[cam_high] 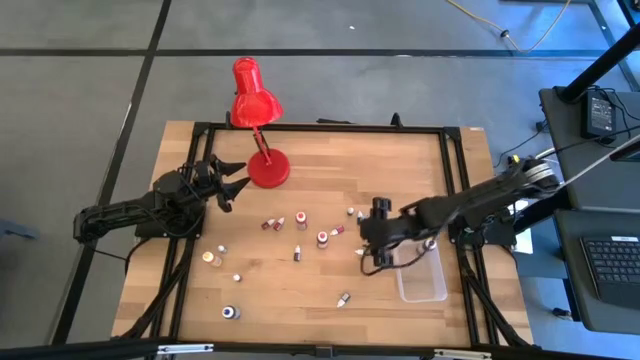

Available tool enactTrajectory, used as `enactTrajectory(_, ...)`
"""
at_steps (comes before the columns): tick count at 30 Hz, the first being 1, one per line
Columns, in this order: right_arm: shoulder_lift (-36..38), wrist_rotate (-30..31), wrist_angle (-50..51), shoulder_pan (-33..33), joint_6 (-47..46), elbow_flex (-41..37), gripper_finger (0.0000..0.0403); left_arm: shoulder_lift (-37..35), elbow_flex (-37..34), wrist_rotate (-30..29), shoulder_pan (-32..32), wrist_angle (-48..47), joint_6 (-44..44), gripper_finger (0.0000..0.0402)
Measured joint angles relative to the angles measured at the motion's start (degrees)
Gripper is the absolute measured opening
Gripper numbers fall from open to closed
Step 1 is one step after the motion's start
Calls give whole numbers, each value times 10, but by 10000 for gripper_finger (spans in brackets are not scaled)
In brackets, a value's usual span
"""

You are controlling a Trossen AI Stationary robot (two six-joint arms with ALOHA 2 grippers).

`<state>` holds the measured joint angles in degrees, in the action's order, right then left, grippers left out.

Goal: Pick & Place food coloring
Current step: Put the top small green bottle into the transparent container

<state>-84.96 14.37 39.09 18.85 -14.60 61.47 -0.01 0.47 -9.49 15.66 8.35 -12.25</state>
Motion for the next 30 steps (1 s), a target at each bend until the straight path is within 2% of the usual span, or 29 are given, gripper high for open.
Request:
enactTrajectory(7,-106,-87,3,0,1,0,239,0,0,-4,0,0,0,259)
enactTrajectory(12,-149,-91,1,0,1,0,202,0,0,-4,0,0,0,259)
enactTrajectory(19,-175,-89,-8,0,1,0,157,0,0,-3,0,0,0,259)
enactTrajectory(30,-178,-90,-38,0,1,0,126,0,0,-3,0,0,0,259)
